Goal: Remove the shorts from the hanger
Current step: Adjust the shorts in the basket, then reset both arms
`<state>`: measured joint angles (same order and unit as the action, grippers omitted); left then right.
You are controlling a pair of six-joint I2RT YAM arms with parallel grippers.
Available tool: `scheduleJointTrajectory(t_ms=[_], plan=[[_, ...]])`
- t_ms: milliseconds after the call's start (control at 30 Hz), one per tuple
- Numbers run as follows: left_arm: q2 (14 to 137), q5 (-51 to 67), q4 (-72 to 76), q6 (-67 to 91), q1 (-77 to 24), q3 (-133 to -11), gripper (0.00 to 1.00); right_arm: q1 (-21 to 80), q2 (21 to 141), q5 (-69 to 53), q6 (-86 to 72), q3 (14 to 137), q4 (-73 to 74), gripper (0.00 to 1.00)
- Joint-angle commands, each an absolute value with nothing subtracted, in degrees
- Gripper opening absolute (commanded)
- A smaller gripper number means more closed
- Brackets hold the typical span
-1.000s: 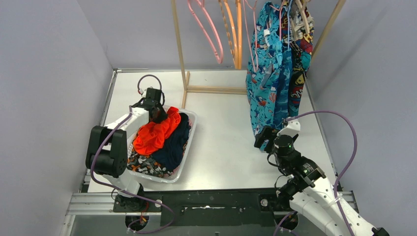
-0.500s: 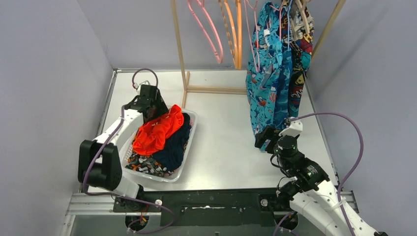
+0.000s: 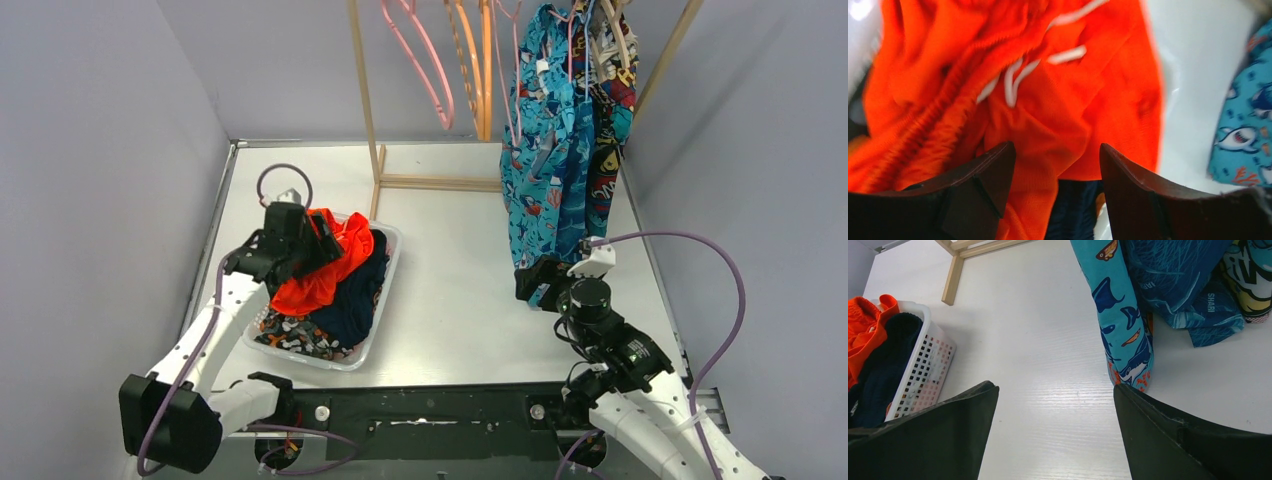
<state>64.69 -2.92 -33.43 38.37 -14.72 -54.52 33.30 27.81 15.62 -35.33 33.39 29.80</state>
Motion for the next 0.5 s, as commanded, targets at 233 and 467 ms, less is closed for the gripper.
scheduleJointTrajectory(t_ms=[233, 467], plan=[[81.8, 2.6, -20.4, 47.8, -20.1, -42.8, 0.55, 33.0, 28.9, 14.7, -41.8, 33.1, 28.2, 0.89], [85.7, 0.9, -17.0, 49.5, -20.3, -46.9, 0.55, 33.0, 28.5, 15.1, -43.0, 35.2, 31.3, 0.89]])
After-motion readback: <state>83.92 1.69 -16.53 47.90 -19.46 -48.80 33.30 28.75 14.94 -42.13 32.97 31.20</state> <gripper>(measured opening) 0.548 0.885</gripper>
